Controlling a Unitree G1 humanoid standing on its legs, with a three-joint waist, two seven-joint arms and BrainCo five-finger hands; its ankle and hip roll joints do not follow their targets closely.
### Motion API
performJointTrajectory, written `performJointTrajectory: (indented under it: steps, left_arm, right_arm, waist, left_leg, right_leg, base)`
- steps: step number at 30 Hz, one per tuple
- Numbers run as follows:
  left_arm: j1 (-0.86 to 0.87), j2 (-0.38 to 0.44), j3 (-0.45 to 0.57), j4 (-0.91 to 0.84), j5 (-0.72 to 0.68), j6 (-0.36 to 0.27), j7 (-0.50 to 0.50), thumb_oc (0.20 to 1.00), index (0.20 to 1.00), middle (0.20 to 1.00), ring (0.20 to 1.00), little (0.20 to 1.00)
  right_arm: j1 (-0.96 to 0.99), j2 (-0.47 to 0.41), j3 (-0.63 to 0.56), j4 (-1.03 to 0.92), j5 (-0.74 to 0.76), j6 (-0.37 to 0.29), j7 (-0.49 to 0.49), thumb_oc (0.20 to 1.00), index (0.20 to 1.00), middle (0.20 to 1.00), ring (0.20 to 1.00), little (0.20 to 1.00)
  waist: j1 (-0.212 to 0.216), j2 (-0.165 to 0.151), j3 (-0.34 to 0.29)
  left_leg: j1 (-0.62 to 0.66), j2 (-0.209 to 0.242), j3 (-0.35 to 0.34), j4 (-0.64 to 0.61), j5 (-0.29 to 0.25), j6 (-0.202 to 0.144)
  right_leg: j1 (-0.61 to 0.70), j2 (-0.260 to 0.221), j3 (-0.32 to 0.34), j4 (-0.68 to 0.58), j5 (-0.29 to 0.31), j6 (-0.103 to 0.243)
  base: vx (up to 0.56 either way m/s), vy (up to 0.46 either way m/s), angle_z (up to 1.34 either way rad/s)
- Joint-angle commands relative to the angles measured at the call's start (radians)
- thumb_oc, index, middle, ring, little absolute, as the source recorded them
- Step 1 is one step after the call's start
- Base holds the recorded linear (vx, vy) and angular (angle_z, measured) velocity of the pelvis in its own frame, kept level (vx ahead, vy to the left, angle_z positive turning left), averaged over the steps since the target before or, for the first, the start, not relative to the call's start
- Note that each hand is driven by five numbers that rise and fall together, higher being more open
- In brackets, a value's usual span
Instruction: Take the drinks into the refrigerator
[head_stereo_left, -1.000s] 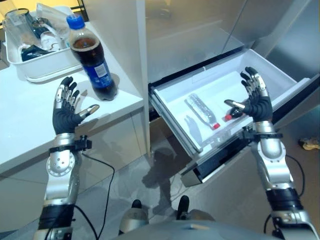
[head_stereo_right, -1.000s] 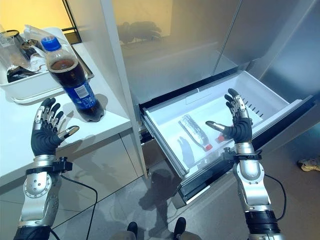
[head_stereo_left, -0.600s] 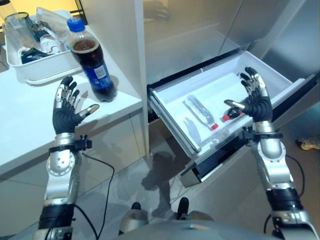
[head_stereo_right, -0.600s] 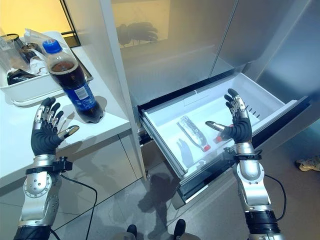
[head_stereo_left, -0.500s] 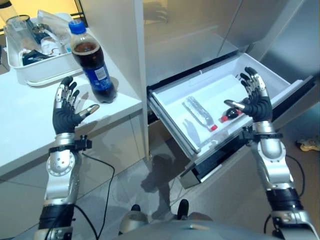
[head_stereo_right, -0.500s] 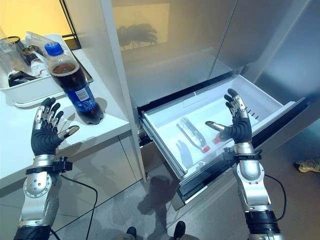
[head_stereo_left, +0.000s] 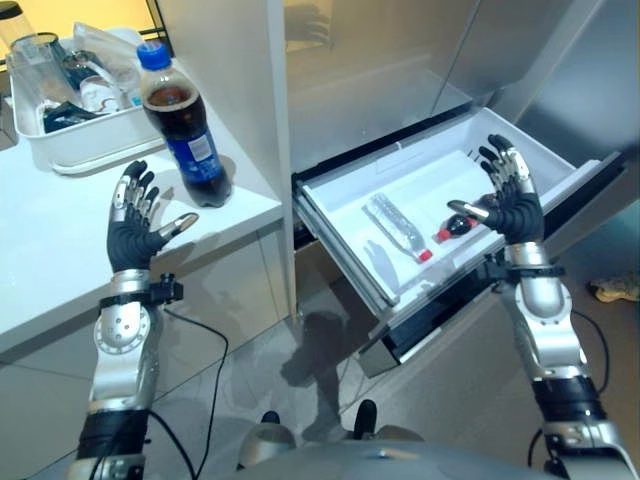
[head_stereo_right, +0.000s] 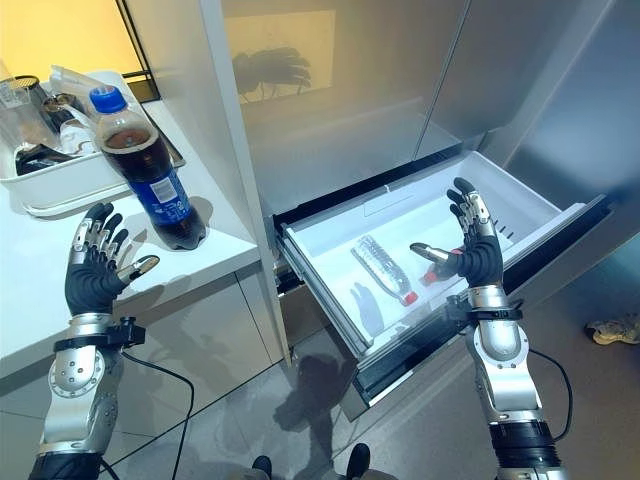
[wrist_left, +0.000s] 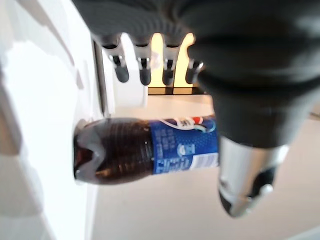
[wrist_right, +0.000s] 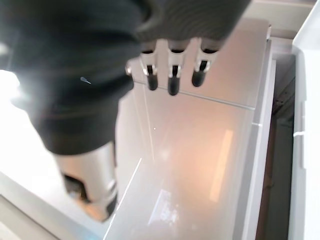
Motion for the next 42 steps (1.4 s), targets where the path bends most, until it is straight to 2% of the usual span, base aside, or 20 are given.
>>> performJointTrajectory:
  steps: [1,5,13,29,38,39,40,41,42]
  left_arm:
    - [-0.053,0.063,-0.015,0.056,0.029,-0.018,-0.006,1.0,1.0,1.0,1.0,1.0]
    - [-0.119,0.09,-0.051,0.167,0.019,0.012,0.001,1.0,1.0,1.0,1.0,1.0]
    - [-0.231,0.138,-0.088,0.305,0.038,0.03,0.028,1.0,1.0,1.0,1.0,1.0]
    - [-0.344,0.192,-0.127,0.371,0.054,0.047,0.048,1.0,1.0,1.0,1.0,1.0]
    - [-0.354,0.182,-0.145,0.374,0.063,0.052,0.041,1.0,1.0,1.0,1.0,1.0]
    - [-0.36,0.18,-0.15,0.378,0.064,0.054,0.041,0.934,0.934,0.934,0.934,0.934]
    - [-0.366,0.177,-0.154,0.381,0.065,0.054,0.043,0.548,0.548,0.548,0.548,0.548]
    - [-0.374,0.172,-0.16,0.384,0.065,0.055,0.046,0.2,0.2,0.2,0.2,0.2]
    - [-0.381,0.171,-0.166,0.39,0.067,0.056,0.046,0.2,0.2,0.2,0.2,0.2]
  right_arm:
    - [-0.057,-0.026,-0.011,-0.071,0.038,-0.038,0.009,1.0,1.0,1.0,1.0,1.0]
    - [-0.064,-0.028,0.014,-0.092,0.053,-0.032,0.029,1.0,1.0,1.0,1.0,1.0]
    - [-0.063,-0.027,0.039,-0.123,0.078,-0.03,0.051,1.0,1.0,1.0,1.0,1.0]
    - [-0.05,-0.036,0.052,-0.152,0.094,-0.028,0.069,1.0,1.0,1.0,1.0,1.0]
    - [-0.037,-0.033,0.047,-0.162,0.101,-0.029,0.078,1.0,1.0,1.0,1.0,1.0]
    - [-0.035,-0.033,0.048,-0.162,0.099,-0.029,0.078,1.0,1.0,1.0,1.0,1.0]
    - [-0.033,-0.031,0.049,-0.164,0.098,-0.029,0.079,1.0,1.0,1.0,1.0,1.0]
    - [-0.032,-0.031,0.051,-0.162,0.098,-0.028,0.079,1.0,1.0,1.0,1.0,1.0]
    - [-0.032,-0.031,0.054,-0.161,0.099,-0.027,0.078,1.0,1.0,1.0,1.0,1.0]
  waist:
    - [-0.009,0.017,-0.005]
    - [-0.027,0.022,-0.011]
    - [-0.054,0.022,-0.016]
    - [-0.081,0.011,-0.02]
    - [-0.088,0.008,-0.023]
    - [-0.089,0.008,-0.023]
    - [-0.09,0.007,-0.024]
    - [-0.092,0.007,-0.024]
    - [-0.093,0.007,-0.025]
  left_leg:
    - [0.018,0.001,-0.032,-0.001,-0.076,0.049]
    - [0.028,0.0,-0.023,-0.002,-0.08,0.049]
    - [0.042,0.001,-0.005,-0.002,-0.087,0.048]
    - [0.051,0.003,0.023,-0.002,-0.093,0.046]
    - [0.053,0.002,0.022,-0.002,-0.096,0.045]
    - [0.053,0.001,0.022,-0.002,-0.096,0.044]
    - [0.054,0.001,0.021,-0.002,-0.096,0.044]
    - [0.054,0.001,0.021,-0.002,-0.096,0.045]
    - [0.055,0.0,0.021,-0.002,-0.097,0.045]
  right_leg:
    - [0.004,-0.062,0.022,0.157,-0.104,0.081]
    - [0.0,-0.057,0.033,0.162,-0.105,0.082]
    - [-0.003,-0.049,0.049,0.167,-0.105,0.084]
    - [-0.007,-0.028,0.08,0.15,-0.097,0.087]
    - [0.002,-0.028,0.086,0.14,-0.095,0.086]
    - [0.003,-0.028,0.086,0.138,-0.095,0.086]
    - [0.005,-0.028,0.084,0.137,-0.095,0.086]
    - [0.006,-0.029,0.084,0.137,-0.094,0.086]
    - [0.006,-0.029,0.084,0.137,-0.094,0.086]
  base:
    - [0.02,0.01,-0.08]
    - [0.02,0.01,-0.04]
    - [0.02,0.01,-0.08]
    - [0.01,0.004,-0.07]
    - [0.0,0.003,-0.04]
    - [0.0,0.0,0.0]
    - [0.0,0.0,0.0]
    - [0.0,0.0,0.0]
    - [0.0,0.0,0.0]
